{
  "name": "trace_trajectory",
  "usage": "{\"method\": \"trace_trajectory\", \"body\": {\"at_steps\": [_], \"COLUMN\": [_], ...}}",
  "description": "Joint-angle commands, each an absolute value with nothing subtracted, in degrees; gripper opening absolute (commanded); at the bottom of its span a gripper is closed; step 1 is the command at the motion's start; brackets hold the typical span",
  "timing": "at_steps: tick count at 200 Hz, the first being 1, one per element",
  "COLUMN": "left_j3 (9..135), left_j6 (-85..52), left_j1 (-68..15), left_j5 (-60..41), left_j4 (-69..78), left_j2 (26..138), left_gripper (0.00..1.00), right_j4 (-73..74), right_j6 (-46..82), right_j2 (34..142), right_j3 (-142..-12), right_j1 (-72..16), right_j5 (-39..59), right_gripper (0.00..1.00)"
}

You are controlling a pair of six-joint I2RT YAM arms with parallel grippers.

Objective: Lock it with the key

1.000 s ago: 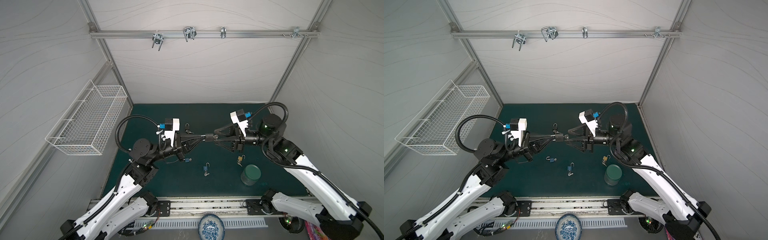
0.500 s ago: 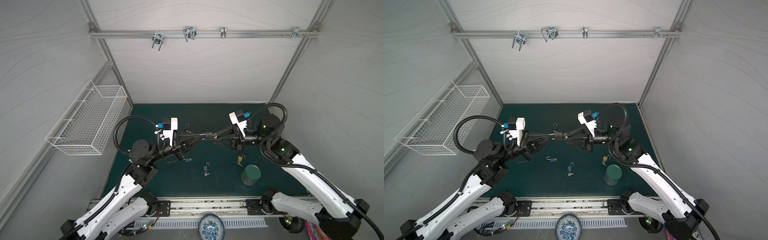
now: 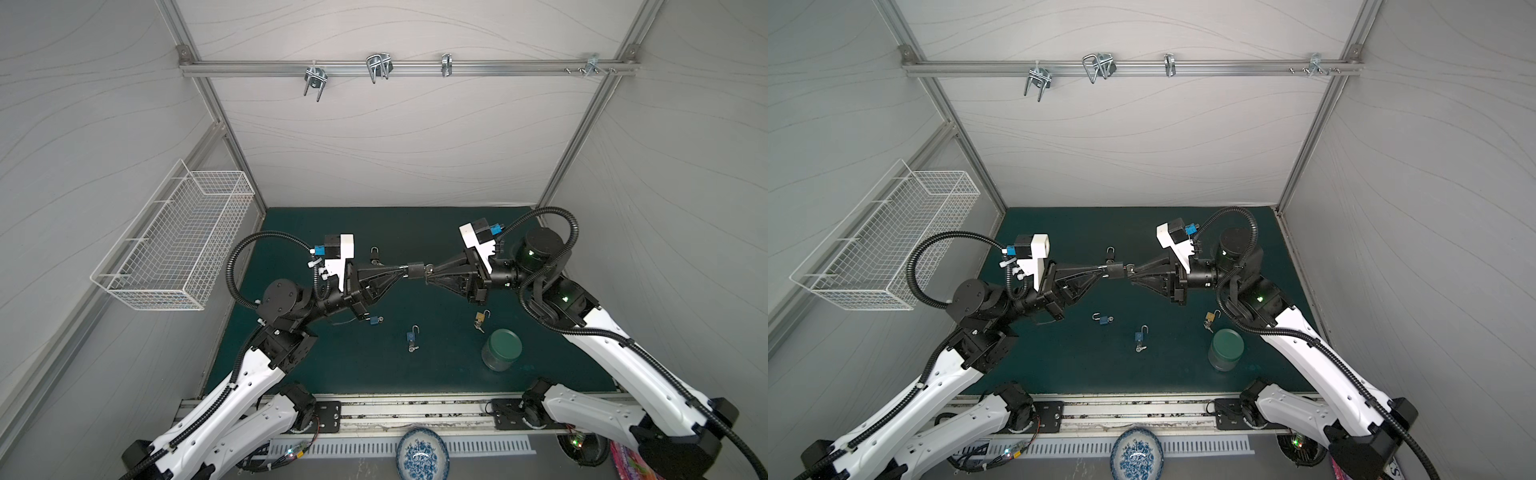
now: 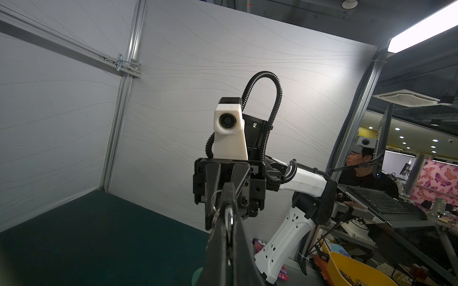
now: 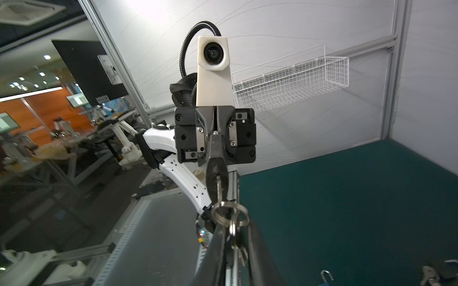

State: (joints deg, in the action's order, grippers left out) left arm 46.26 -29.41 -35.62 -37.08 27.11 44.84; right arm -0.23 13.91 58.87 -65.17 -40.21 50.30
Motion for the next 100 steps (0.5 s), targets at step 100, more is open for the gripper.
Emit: {"method": "trace_trajectory", "body": {"at_steps": [100], "left_j3": [47.37], "left_j6": [-30.58], "left_j1": [-34.98], "left_j5": [-37.09], "left_j4": [32.04], "left_j2": [44.87], "left_gripper": [0.0], "right_j4": [2.2], "right_j6": [11.79], "right_j2": [59.75], "right_j3": [-64.69], "right_j1": [-42.54], "right_j5": [49.5], "right_gripper": [0.22]}}
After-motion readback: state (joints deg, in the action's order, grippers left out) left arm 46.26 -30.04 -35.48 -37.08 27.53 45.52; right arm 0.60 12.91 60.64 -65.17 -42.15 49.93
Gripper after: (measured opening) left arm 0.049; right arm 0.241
